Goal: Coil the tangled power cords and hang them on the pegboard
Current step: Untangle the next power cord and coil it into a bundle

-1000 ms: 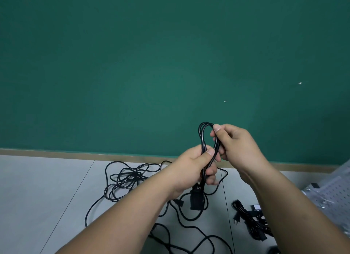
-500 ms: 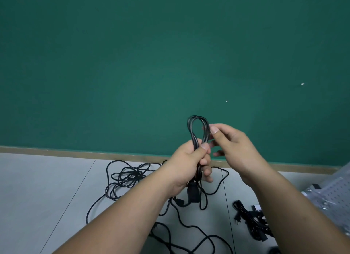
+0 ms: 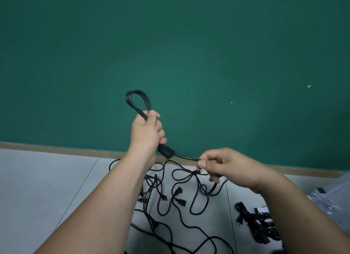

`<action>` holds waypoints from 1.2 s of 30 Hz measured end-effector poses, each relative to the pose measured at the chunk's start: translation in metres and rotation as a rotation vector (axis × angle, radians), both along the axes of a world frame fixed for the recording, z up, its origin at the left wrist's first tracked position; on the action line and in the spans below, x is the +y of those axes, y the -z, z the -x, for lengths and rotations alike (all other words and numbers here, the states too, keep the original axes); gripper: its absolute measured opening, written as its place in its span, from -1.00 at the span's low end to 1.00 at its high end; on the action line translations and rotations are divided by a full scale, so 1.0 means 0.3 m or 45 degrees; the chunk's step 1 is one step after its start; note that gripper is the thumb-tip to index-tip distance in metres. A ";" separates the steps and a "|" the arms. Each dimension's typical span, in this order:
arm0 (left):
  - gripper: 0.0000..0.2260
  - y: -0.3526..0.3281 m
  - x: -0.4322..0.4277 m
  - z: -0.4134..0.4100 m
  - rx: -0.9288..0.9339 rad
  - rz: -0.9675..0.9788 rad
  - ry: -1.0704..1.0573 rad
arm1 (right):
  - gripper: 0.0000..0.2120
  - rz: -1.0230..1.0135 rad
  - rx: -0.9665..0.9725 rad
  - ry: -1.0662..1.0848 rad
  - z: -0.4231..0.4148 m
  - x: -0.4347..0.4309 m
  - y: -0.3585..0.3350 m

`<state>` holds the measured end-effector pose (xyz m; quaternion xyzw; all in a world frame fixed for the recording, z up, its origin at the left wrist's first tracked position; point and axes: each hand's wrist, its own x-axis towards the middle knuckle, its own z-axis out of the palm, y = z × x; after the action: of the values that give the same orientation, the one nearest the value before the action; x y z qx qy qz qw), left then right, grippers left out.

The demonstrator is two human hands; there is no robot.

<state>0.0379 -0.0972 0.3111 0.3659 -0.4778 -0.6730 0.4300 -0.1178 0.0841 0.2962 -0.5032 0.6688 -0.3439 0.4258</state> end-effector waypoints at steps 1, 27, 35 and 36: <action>-0.81 0.005 -0.024 -0.013 -0.097 0.050 -0.051 | -0.81 0.063 -0.040 0.036 0.020 0.007 -0.009; -0.86 0.067 0.210 0.067 -0.599 0.679 0.879 | -0.91 0.927 0.645 0.790 -0.045 -0.024 -0.021; -0.80 0.089 0.213 0.052 -0.556 0.382 0.956 | -0.76 0.582 0.520 0.872 -0.013 -0.025 -0.019; -0.81 0.085 0.214 0.051 -0.465 0.296 0.942 | -0.81 0.549 0.449 0.819 -0.003 -0.024 -0.013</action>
<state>0.0227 -0.0330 0.2855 0.2323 -0.7178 -0.6476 0.1063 -0.1169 0.0768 0.3001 -0.3974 0.7672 -0.4998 0.0608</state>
